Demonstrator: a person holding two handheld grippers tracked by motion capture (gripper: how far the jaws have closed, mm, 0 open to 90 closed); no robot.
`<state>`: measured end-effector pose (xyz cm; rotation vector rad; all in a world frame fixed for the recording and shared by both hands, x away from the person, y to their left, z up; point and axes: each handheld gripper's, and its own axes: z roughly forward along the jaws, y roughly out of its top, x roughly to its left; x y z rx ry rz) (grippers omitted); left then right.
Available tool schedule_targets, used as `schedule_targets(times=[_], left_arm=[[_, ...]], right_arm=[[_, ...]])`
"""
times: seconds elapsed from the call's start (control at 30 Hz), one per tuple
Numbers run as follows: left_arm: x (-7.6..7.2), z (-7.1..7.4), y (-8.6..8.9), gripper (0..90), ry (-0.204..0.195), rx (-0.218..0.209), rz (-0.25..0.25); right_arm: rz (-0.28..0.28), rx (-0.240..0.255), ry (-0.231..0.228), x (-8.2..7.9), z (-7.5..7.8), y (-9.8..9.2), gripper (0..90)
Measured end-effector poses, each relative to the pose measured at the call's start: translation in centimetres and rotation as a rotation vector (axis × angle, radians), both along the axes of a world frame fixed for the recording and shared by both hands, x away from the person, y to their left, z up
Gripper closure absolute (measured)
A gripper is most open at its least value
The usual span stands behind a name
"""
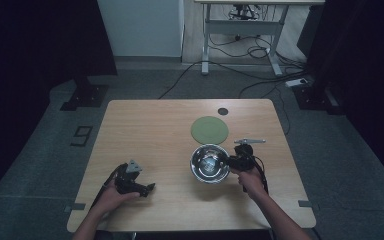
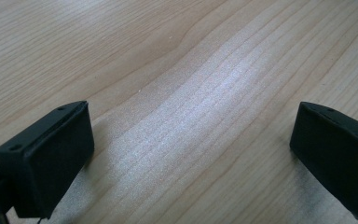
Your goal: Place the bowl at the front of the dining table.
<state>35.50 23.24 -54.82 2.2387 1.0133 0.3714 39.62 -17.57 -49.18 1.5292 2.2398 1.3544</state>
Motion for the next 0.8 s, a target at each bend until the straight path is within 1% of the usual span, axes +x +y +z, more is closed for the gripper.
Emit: schedule_targets(times=[0.2, 0.6, 0.8], left_arm=[[0.0, 0.0, 0.0, 0.0, 0.0, 0.0, 0.0], [0.0, 0.0, 0.0, 0.0, 0.0, 0.0, 0.0], [0.0, 0.0, 0.0, 0.0, 0.0, 0.0, 0.0]], right_arm=[[-0.021, -0.006, -0.003, 0.4, -0.1, -0.4, 86.4], [-0.041, -0.012, -0.004, 0.9, 0.1, -1.0, 86.4], [-0.06, -0.018, -0.005, 1.8, 0.2, -1.1, 86.4]])
